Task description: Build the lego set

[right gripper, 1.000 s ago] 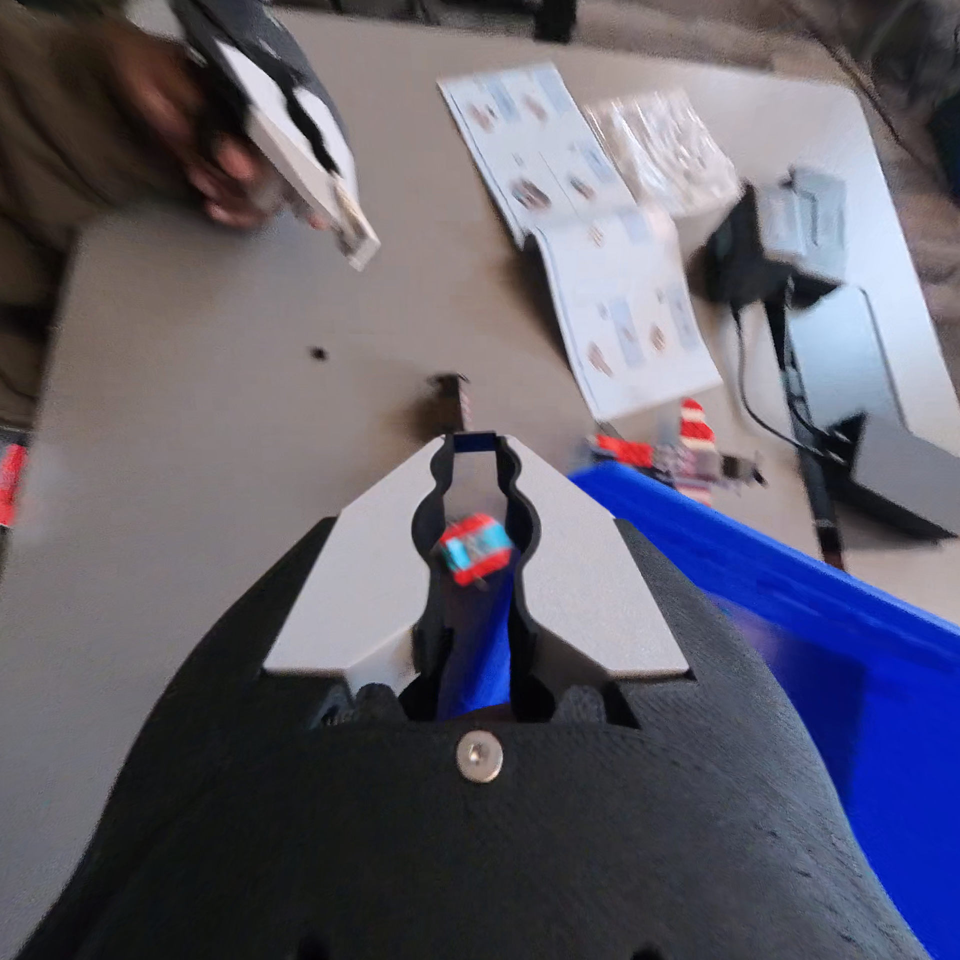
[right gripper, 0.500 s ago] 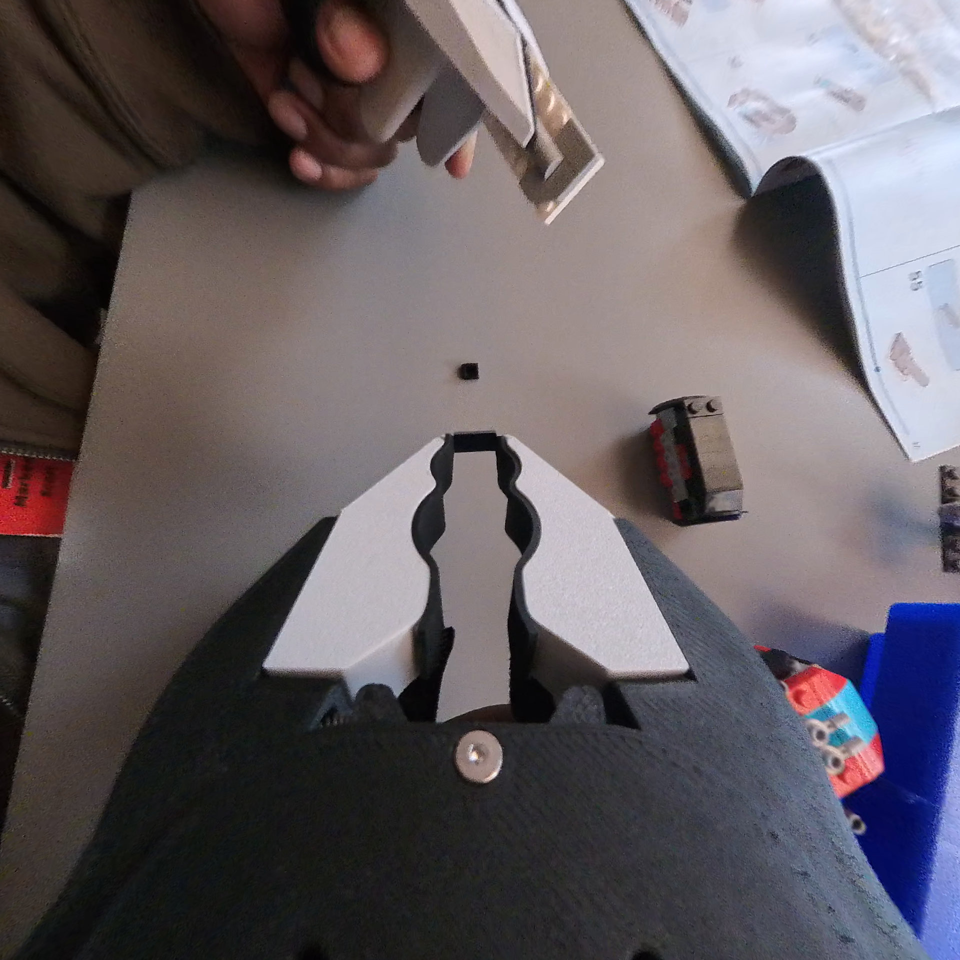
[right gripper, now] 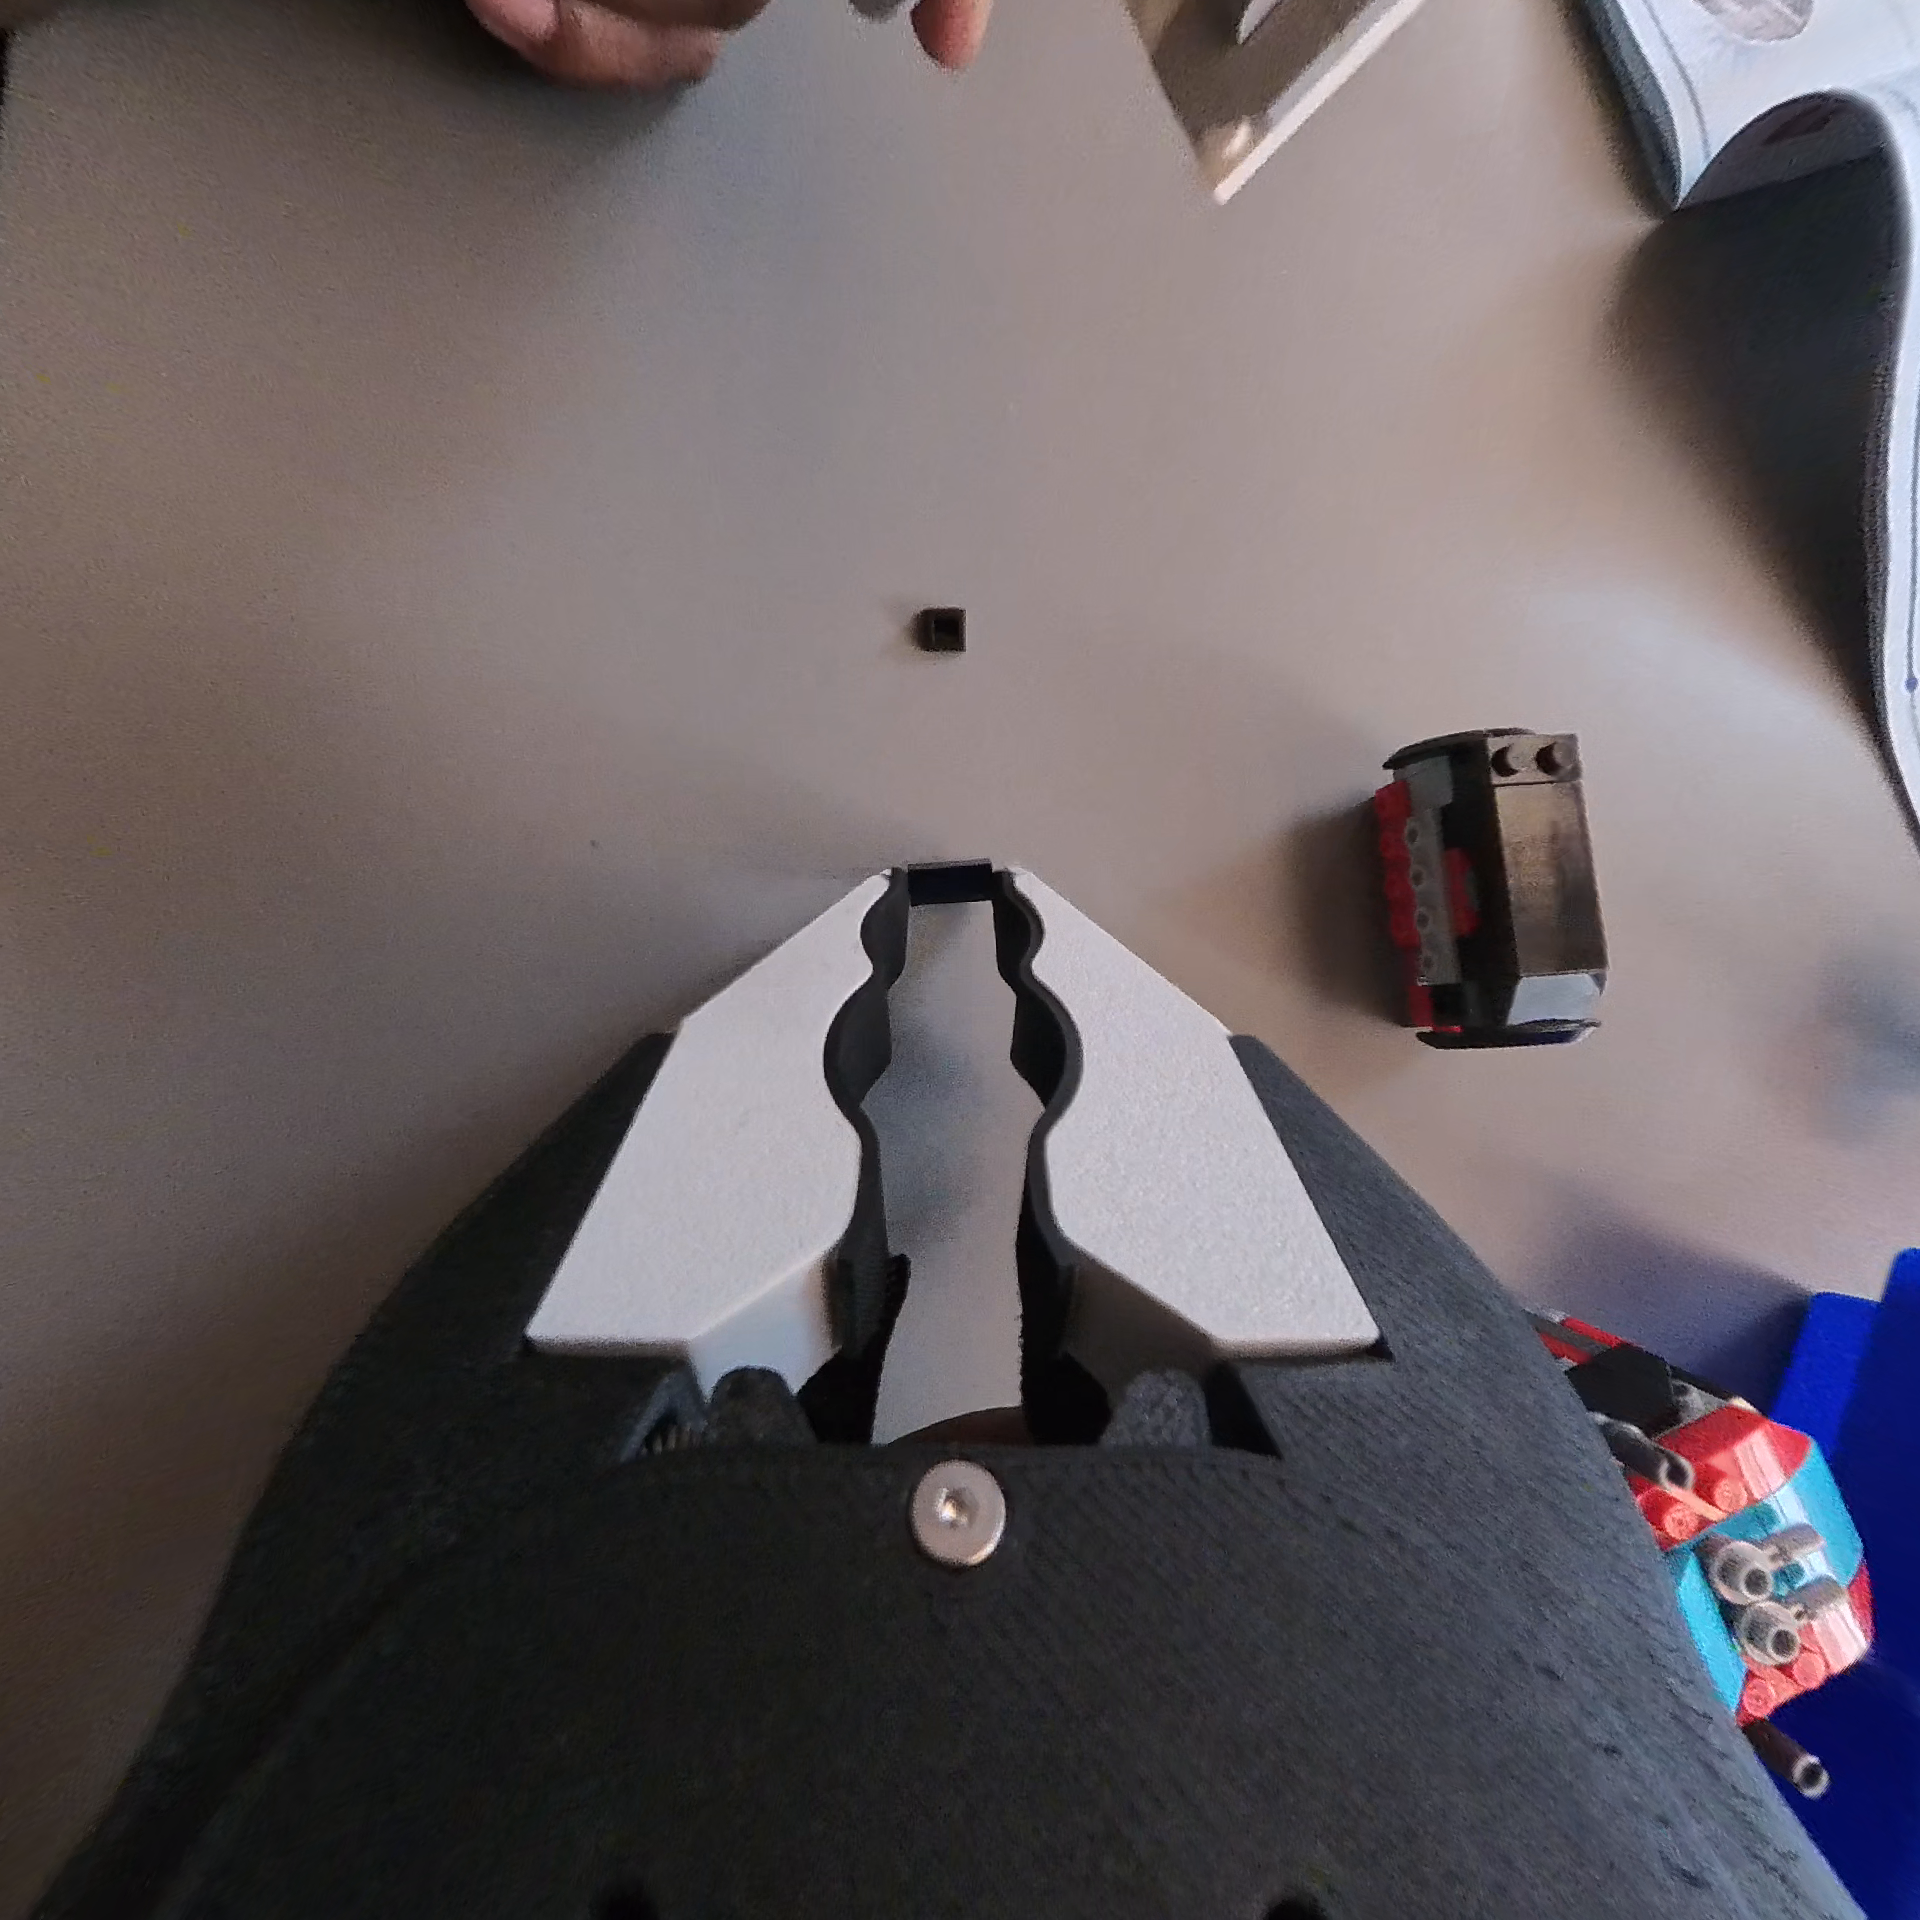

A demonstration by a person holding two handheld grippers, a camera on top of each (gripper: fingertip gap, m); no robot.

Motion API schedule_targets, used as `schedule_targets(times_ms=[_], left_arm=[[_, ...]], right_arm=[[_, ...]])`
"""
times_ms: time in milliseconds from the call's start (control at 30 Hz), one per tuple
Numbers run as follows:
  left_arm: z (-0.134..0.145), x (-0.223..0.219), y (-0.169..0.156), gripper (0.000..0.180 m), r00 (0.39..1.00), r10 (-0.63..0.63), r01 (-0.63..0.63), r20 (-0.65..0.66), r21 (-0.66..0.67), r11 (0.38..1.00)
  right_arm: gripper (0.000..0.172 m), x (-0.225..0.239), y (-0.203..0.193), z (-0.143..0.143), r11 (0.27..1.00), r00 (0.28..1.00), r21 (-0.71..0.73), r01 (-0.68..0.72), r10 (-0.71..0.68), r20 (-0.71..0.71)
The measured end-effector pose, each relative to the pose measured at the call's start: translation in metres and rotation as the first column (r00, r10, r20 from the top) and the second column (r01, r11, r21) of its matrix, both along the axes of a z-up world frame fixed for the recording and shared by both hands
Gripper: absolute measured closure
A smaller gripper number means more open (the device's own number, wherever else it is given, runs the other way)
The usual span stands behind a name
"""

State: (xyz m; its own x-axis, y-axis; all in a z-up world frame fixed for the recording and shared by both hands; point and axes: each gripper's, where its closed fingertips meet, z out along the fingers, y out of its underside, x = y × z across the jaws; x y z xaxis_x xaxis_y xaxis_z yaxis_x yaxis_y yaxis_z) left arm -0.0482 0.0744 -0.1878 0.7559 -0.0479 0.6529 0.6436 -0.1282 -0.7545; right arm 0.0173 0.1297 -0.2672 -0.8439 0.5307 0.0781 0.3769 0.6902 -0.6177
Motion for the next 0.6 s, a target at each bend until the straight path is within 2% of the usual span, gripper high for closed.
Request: schedule_targets(times_ms=[600], left_arm=[[0.001,0.000,-0.001,0.171,1.000,0.004,-0.004,-0.003,0.008,1.000]], right_arm=[[0.148,-0.004,0.012,0.005,0.999,0.997,0.007,0.039,-0.038,-0.062]])
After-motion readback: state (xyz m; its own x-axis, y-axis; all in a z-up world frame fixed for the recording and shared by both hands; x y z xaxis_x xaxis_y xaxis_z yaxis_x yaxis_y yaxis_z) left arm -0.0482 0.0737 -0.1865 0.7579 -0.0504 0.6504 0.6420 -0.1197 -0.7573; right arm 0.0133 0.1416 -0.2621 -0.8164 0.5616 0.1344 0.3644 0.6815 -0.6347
